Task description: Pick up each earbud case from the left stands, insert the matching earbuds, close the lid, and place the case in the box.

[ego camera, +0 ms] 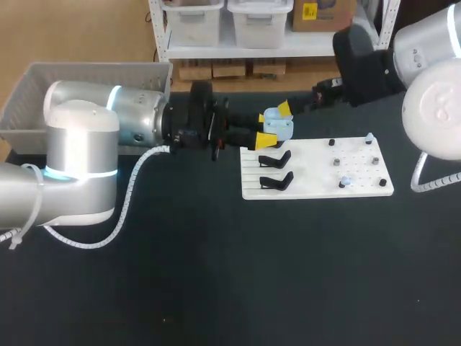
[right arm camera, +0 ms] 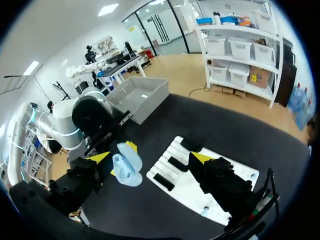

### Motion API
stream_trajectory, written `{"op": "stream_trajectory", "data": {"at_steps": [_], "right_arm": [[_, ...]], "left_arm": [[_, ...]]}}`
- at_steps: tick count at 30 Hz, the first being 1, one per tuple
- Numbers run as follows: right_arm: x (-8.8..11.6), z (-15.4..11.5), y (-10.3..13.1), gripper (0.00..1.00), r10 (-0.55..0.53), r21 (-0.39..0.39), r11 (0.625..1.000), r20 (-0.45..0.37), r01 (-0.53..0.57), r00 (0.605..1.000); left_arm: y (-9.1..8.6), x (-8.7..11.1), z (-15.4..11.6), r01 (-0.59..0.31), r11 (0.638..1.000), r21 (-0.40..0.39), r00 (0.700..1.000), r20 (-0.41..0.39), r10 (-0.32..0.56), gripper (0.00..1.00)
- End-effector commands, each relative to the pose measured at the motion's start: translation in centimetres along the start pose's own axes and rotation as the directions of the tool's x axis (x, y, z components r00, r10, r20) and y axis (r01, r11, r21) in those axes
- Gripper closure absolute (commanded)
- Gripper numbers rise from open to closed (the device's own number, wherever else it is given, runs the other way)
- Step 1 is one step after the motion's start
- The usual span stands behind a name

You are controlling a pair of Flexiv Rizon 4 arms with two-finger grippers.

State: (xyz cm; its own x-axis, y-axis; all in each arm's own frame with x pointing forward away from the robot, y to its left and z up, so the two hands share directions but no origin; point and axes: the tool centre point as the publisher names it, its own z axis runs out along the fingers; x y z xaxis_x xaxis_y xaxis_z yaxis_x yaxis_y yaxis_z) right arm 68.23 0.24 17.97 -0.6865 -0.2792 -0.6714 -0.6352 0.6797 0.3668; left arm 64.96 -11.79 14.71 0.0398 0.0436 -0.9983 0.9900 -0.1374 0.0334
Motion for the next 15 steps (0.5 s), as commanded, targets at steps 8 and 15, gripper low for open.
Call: {"op": "stream_trajectory", "data": {"at_steps": [8,15], "right_arm": [[-2.5,-2.0,-3.5,0.0,-0.181,0.378,0.898,-0.153,0.226,0.972],[-1.8,-1.0,-8.5,0.0,-0.122,0.492,0.833,-0.285,0.255,0.951]], "left_arm": [[-0.2,0.1,0.0,-0.004,1.0,-0.006,1.0,0.003,0.004,1.0],[-0.2,0.1,0.0,-0.004,1.0,-0.006,1.0,0.003,0.004,1.0]]}}
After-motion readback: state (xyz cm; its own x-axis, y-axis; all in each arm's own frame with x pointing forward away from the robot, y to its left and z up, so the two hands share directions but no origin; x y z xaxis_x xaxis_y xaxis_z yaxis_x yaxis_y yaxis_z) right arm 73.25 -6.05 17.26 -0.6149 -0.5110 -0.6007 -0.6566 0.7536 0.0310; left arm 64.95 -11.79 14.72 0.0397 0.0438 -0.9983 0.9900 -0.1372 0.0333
